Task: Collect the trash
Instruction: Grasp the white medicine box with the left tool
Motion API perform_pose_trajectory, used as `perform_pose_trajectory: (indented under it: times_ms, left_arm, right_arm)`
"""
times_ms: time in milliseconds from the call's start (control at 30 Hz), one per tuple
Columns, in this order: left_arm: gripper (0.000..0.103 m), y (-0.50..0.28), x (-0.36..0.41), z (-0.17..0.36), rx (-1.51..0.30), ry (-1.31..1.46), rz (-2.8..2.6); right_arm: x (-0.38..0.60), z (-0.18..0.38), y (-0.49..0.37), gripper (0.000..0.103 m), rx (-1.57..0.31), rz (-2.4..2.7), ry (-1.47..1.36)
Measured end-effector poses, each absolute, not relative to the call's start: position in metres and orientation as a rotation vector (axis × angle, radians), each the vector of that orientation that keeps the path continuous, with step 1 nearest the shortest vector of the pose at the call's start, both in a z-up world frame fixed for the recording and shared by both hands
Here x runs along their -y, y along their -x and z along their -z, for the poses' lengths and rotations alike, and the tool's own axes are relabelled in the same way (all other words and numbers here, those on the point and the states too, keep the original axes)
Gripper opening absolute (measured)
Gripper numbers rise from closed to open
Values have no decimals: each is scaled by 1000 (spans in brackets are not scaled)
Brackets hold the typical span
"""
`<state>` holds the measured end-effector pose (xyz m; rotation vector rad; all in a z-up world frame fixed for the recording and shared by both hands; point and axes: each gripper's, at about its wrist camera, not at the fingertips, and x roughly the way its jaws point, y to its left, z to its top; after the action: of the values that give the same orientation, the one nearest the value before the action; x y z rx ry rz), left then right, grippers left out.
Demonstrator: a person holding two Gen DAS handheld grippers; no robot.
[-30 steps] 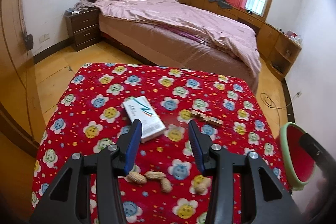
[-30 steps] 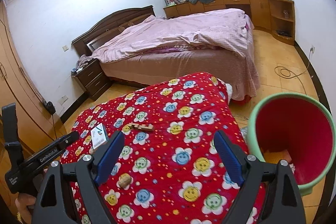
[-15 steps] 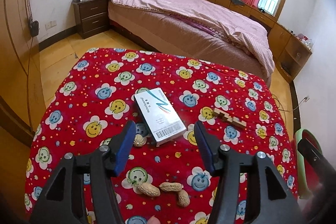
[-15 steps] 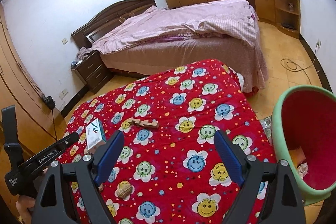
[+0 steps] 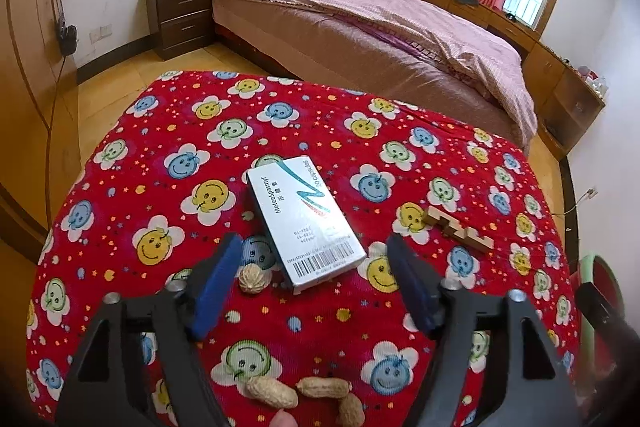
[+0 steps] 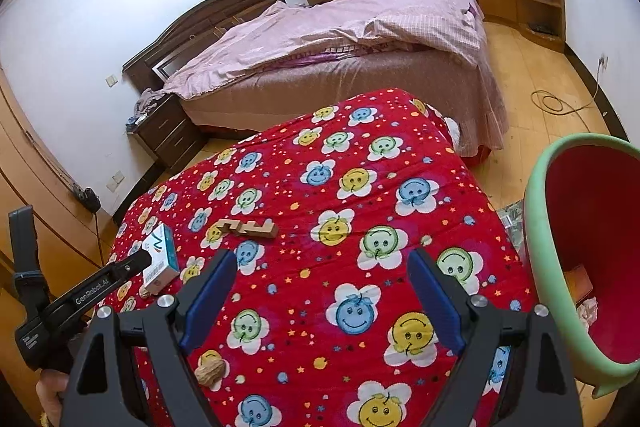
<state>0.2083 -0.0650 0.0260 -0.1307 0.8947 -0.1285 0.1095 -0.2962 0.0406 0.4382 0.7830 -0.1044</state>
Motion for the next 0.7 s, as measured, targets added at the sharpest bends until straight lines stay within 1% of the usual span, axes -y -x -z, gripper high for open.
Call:
perform_pose_trajectory:
  times_ms: [433,700]
  left_arm:
    - [77,-239,72,-4,-909,91,63]
    - [76,-245,65,7,-943,133,83]
  right_arm:
    - [305,-22,-116,89,-809,104,-475]
    - [306,-21,-119,89,-814,105,-473]
